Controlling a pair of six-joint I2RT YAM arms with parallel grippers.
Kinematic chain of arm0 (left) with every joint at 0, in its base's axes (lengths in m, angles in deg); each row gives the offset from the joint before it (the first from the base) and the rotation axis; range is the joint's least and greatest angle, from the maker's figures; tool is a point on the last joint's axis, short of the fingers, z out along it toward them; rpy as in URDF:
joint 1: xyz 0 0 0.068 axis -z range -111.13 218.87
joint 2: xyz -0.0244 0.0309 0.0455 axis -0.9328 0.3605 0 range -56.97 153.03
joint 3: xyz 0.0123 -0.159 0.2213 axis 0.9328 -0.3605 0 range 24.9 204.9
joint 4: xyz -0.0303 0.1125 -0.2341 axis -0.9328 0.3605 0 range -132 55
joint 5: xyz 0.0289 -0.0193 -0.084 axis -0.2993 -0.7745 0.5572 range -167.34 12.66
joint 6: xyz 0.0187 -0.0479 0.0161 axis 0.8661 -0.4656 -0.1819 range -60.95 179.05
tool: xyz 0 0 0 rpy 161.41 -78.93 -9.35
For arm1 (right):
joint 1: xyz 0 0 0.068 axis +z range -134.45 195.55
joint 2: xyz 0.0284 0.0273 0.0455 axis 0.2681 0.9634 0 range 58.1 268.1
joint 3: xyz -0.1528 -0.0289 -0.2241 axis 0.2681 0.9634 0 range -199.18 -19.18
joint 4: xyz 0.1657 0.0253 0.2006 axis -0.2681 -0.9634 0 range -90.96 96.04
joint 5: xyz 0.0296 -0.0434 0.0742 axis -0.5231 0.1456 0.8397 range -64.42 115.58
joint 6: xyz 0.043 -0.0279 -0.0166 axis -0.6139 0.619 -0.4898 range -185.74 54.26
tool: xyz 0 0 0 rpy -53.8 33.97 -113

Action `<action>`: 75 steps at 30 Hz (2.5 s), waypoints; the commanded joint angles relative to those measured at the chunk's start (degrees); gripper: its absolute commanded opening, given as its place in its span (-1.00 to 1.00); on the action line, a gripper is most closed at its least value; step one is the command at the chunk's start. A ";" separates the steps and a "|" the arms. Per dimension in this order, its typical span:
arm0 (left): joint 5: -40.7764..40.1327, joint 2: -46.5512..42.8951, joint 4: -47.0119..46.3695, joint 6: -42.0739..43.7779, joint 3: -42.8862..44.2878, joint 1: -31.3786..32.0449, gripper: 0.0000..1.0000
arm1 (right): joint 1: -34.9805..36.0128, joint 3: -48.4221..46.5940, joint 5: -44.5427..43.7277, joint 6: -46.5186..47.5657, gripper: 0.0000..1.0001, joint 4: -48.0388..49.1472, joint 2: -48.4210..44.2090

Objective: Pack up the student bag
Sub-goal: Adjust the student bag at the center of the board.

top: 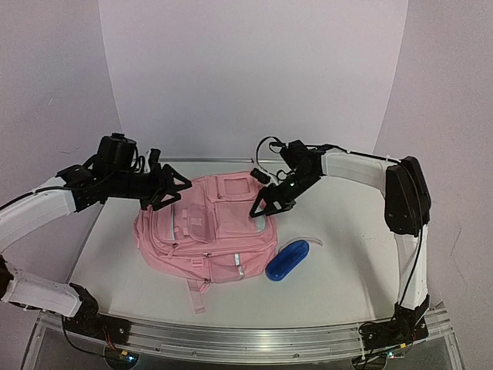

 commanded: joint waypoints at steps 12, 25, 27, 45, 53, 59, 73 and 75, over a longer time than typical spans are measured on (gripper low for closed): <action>-3.68 8.34 5.65 -4.99 -4.67 -0.73 -0.17 | 9.19 -12.05 1.53 -4.76 0.21 1.60 2.71; -3.95 6.77 7.23 1.06 0.17 -0.64 -0.33 | 8.17 -5.94 -6.50 -4.81 0.20 1.66 3.16; -3.79 7.87 8.71 2.46 1.71 -0.64 -0.41 | 7.86 -5.30 -6.61 -5.07 0.21 1.65 3.06; -2.65 15.09 9.76 6.90 8.77 0.69 -1.00 | 7.48 -5.69 -4.42 -7.40 0.21 1.79 4.37; -10.54 12.62 21.36 5.28 10.32 1.01 -0.33 | 4.74 -5.43 -4.59 -7.61 0.23 0.72 1.03; -11.28 11.44 23.75 4.52 10.05 1.18 -0.21 | 2.51 -7.00 -4.62 -4.11 0.23 -3.09 -3.19; -15.75 3.35 30.39 2.67 9.45 0.97 0.07 | 8.98 -21.82 5.57 -16.87 -0.11 2.88 5.40; -15.57 3.04 30.01 2.07 8.42 0.50 0.10 | 10.04 -23.06 5.92 -19.15 -0.15 5.15 7.15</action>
